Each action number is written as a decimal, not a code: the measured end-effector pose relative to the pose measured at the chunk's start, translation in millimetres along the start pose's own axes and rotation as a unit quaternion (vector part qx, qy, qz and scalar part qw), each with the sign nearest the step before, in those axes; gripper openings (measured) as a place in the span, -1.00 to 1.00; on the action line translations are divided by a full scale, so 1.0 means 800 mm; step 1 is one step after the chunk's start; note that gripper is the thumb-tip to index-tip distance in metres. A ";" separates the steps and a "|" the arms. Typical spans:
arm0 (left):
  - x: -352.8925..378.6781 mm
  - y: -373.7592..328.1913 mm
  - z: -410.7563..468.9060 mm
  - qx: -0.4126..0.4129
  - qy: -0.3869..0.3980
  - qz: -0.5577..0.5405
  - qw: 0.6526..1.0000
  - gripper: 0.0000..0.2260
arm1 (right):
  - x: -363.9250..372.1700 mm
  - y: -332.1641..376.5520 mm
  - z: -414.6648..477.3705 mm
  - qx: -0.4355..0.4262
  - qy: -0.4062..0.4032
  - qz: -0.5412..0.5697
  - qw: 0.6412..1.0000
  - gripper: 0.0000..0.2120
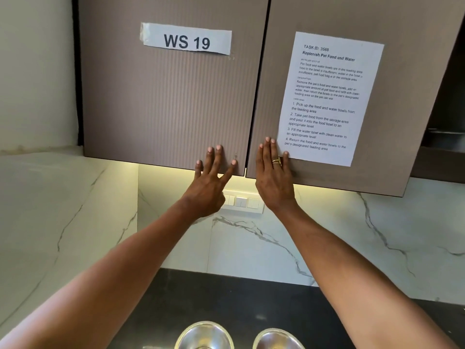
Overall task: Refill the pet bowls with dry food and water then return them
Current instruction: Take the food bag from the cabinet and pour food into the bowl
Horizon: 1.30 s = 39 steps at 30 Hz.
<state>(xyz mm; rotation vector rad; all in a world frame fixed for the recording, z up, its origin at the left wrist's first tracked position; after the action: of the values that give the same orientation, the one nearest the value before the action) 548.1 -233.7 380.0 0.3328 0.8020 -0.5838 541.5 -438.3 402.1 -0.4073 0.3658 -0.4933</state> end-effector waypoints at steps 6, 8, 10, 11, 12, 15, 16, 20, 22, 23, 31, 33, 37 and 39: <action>-0.001 0.003 0.001 0.002 0.010 -0.013 1.000 -0.09 | -0.025 0.002 0.006 -0.041 -0.022 -0.102 0.994 -0.58; -0.002 0.007 0.001 0.003 0.017 -0.017 1.000 -0.09 | -0.034 0.000 0.001 -0.043 -0.052 -0.112 0.991 -0.56; -0.006 0.009 0.001 0.005 0.024 -0.019 1.000 -0.09 | -0.050 -0.005 -0.008 -0.027 -0.085 -0.104 0.991 -0.52; -0.007 0.009 0.001 0.005 0.024 -0.020 0.999 -0.09 | -0.059 -0.009 -0.014 -0.016 -0.101 -0.101 0.990 -0.50; -0.009 0.008 0.001 0.004 0.024 -0.023 0.999 -0.09 | -0.070 -0.013 -0.022 -0.007 -0.114 -0.100 0.988 -0.48; -0.014 -0.002 0.000 -0.013 0.037 -0.026 0.999 -0.11 | -0.106 -0.032 -0.052 0.022 -0.125 -0.069 0.989 -0.39; -0.016 -0.006 0.001 -0.026 0.041 -0.025 0.999 -0.13 | -0.118 -0.038 -0.063 0.036 -0.129 -0.038 0.990 -0.37; -0.035 -0.034 0.005 -0.046 0.061 -0.068 0.995 -0.28 | -0.167 -0.062 -0.107 0.116 -0.133 0.099 0.979 -0.26; -0.047 -0.063 0.005 -0.012 0.073 -0.118 0.990 -0.32 | -0.186 -0.077 -0.127 0.143 -0.122 0.147 0.971 -0.17; -0.053 -0.082 0.003 0.011 0.077 -0.148 0.986 -0.31 | -0.194 -0.085 -0.138 0.155 -0.120 0.162 0.967 -0.13; -0.093 -0.270 -0.011 0.107 0.058 -0.293 0.948 -0.29 | -0.233 -0.168 -0.220 0.227 -0.158 0.232 0.932 -0.22; -0.098 -0.315 -0.016 0.115 0.066 -0.310 0.941 -0.27 | -0.245 -0.196 -0.244 0.264 -0.174 0.295 0.902 -0.35; -0.099 -0.397 -0.031 0.132 0.088 -0.303 0.940 -0.21 | -0.257 -0.267 -0.295 0.339 -0.185 0.359 0.849 -0.62; -0.097 -0.438 -0.038 0.144 0.100 -0.296 0.939 -0.19 | -0.255 -0.307 -0.320 0.381 -0.178 0.370 0.829 -0.78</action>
<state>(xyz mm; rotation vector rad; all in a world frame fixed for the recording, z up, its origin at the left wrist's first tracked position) 275.5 -468.9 396.8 0.4255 1.0209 -1.2559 171.3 -602.8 343.5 0.4320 -0.0726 0.2267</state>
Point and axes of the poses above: each hand's wrist, its own z-axis towards the middle knuckle, its own x-axis out of the palm, y = z × x, the point moved 1 cm from there along z, towards the middle knuckle, and after that the axes turned 8 degrees about -z, right-handed, at the moved point
